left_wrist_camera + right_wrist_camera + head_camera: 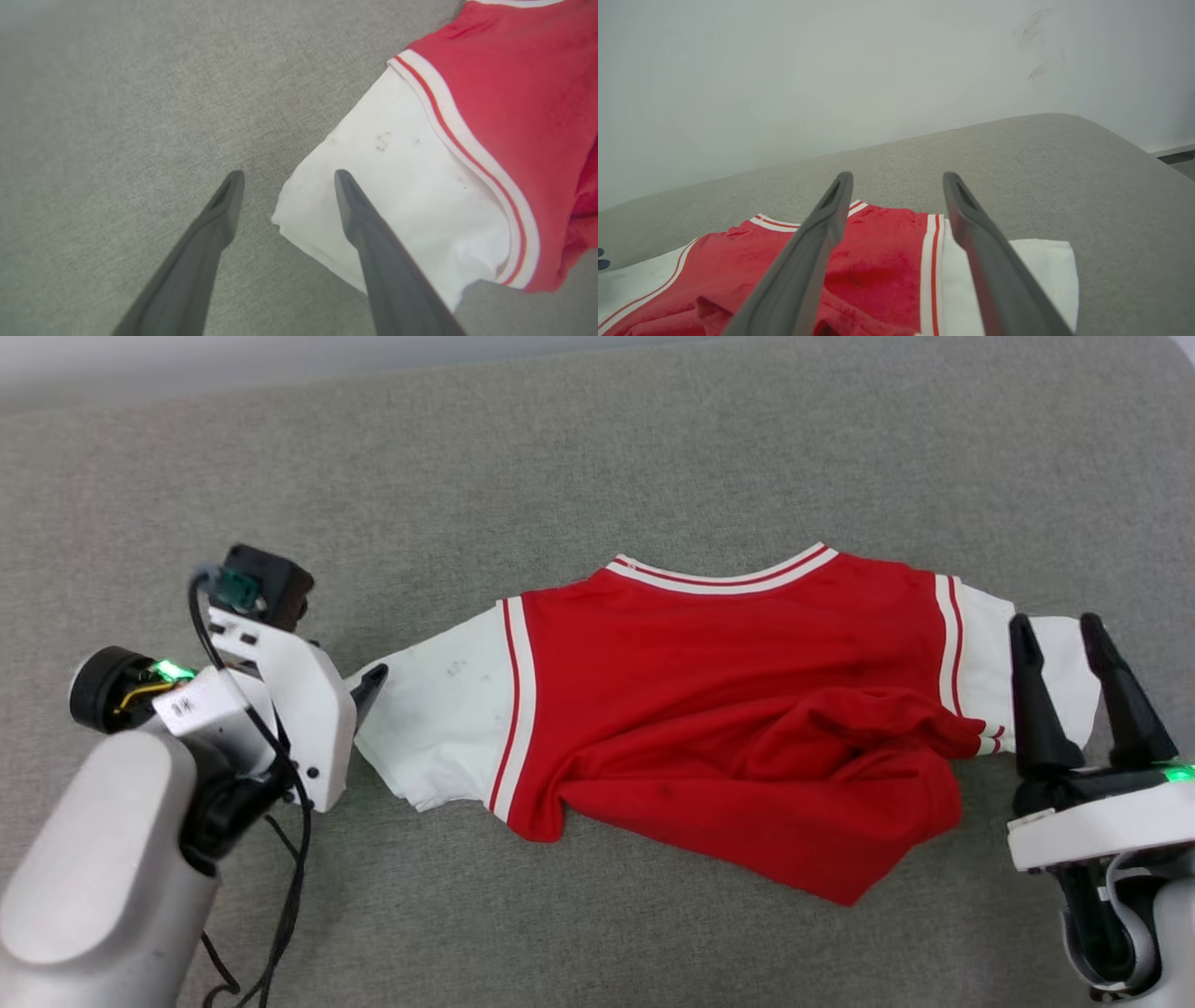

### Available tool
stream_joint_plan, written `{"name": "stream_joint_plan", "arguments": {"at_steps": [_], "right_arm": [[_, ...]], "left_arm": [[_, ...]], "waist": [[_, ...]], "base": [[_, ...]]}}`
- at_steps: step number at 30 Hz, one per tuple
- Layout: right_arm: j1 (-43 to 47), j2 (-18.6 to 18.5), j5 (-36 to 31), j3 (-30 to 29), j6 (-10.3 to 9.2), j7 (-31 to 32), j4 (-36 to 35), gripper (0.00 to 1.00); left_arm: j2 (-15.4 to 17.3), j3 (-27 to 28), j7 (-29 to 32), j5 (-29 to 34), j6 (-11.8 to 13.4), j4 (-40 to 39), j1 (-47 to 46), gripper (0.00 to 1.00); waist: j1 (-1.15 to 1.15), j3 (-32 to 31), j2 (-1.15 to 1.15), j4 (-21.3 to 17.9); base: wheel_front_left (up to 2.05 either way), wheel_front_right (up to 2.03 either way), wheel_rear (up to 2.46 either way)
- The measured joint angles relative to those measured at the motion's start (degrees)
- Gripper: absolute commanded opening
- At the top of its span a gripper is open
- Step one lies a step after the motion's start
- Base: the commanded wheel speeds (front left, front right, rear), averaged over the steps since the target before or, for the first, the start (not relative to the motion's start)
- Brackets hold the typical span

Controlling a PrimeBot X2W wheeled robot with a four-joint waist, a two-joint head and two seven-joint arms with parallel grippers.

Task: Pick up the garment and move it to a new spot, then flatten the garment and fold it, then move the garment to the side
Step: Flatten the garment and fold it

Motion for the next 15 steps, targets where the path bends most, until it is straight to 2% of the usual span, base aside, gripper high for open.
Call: {"name": "stream_joint_plan", "arguments": {"at_steps": [3,6,15], "right_arm": [[-0.70,0.48,-0.19,1.01,0.00,-0.26,0.11,1.00],[-1.01,0.55,0.01,1.38,0.00,-0.59,0.48,1.00],[-2.44,0.64,0.88,4.00,0.00,-0.82,1.35,1.00]], "left_arm": [[1.66,-1.27,7.08,-5.23,0.00,-0.01,-2.01,1.00],[3.48,-2.90,11.98,-7.39,0.00,0.03,-3.65,1.00],[5.83,-6.56,15.77,-6.08,-0.01,2.10,-6.11,1.00]], "waist": [[0.00,1.12,0.00,-0.76],[0.00,1.95,0.00,-1.34],[0.00,4.52,0.00,-2.22]], "base": [[0.00,0.00,0.00],[0.00,0.00,0.00],[0.00,0.00,0.00]]}}
